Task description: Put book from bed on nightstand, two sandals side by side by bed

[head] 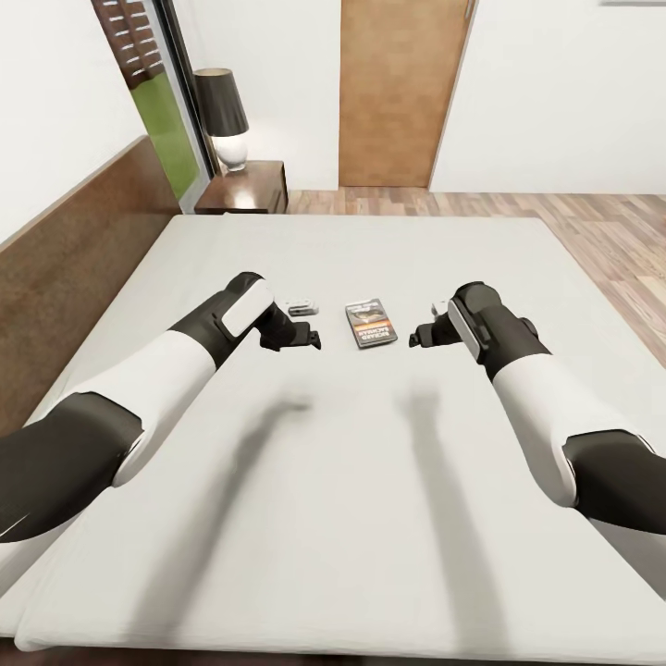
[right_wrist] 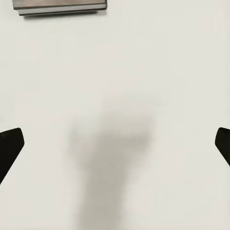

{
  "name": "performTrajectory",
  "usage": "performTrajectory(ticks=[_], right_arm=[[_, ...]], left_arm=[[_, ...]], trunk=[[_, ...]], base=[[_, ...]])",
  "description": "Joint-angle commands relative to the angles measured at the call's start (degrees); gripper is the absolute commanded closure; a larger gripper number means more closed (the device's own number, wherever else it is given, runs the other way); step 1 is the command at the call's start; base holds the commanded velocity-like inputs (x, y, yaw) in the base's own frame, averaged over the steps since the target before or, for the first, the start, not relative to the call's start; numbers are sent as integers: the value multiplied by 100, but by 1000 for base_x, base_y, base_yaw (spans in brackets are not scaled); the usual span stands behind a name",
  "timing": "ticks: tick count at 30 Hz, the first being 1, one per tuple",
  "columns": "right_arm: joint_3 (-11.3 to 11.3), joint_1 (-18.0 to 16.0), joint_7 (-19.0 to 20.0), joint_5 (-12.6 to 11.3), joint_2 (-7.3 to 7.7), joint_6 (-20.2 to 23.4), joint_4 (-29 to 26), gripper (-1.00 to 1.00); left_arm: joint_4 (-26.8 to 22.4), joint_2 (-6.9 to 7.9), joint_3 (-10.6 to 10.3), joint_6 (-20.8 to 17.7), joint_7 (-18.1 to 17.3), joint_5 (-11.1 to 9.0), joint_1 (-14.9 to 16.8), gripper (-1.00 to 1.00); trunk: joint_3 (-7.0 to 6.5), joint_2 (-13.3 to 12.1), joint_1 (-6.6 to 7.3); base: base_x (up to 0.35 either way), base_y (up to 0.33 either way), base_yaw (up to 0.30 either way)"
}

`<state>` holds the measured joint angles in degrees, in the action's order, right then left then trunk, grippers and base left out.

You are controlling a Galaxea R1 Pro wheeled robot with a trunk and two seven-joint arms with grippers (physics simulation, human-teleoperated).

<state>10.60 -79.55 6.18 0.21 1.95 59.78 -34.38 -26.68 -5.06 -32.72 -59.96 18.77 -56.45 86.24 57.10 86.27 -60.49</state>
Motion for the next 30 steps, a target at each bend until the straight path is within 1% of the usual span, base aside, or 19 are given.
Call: performTrajectory(ticks=[1,22,30], right_arm=[[35,-4,28,7,8,22,-6,-100],[34,-10,29,6,8,22,-4,-100],[-1,-40,33,11,-26,22,116,-100]], left_arm=[[-4,3,-32,-4,47,-60,6,-100],[-6,4,-32,-4,47,-60,15,-100],[253,44,-33,-4,48,-72,96,-100]], trunk=[[4,2,0],[4,2,0],[4,2,0]], base=[[0,0,0],[0,0,0],[0,0,0]])
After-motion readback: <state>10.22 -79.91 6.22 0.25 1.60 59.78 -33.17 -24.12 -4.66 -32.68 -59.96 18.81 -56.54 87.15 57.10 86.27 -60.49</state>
